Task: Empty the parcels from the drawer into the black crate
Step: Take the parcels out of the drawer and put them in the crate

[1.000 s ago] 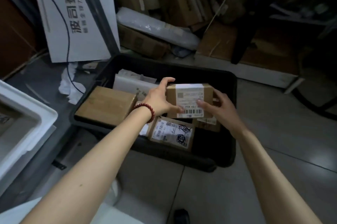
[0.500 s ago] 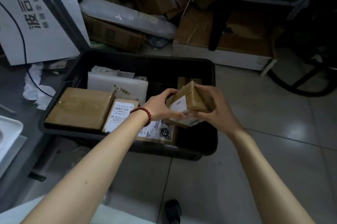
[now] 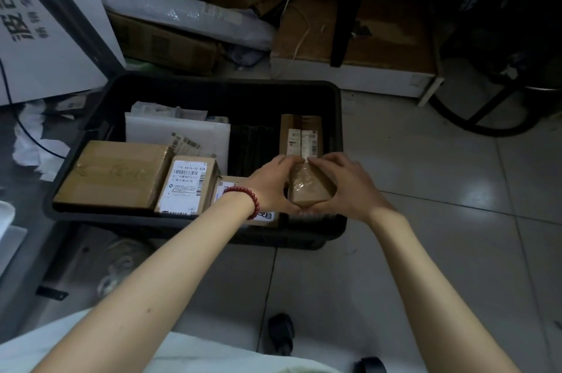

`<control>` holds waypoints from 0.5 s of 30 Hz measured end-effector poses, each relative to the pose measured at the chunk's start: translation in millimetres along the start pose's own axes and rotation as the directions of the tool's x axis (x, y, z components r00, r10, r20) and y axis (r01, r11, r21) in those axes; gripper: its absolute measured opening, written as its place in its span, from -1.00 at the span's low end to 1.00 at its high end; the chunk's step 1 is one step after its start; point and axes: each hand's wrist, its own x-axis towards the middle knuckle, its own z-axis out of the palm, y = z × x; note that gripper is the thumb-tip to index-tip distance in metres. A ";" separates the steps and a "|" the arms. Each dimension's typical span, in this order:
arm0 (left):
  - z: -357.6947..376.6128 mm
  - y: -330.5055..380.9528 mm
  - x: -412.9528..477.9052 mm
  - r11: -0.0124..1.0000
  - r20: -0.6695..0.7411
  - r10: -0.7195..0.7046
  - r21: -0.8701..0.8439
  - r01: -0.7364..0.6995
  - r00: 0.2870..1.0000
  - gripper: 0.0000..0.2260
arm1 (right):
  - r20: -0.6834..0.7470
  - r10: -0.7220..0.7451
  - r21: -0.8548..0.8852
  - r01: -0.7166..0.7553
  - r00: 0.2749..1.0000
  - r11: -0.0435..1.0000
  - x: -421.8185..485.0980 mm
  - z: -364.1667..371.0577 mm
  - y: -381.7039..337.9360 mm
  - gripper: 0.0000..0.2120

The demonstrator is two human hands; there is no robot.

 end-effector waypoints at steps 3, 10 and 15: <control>0.8 -0.9 -1.7 1.000 0.063 -0.021 0.021 0.020 0.998 -0.12 | 0.012 0.009 -0.070 -0.008 1.000 0.998 -4.5 7.3 0.4 -0.05; -5.3 -0.2 -10.0 0.818 0.098 -0.054 0.575 -0.012 0.994 -0.40 | 0.050 0.031 -0.238 -0.019 0.998 0.971 -9.2 15.4 1.0 -0.30; -16.4 -0.7 -15.8 0.795 -0.190 -0.050 0.587 0.154 0.981 -0.57 | -0.051 0.030 -0.225 -0.041 0.998 0.973 -6.3 12.7 -6.9 -0.35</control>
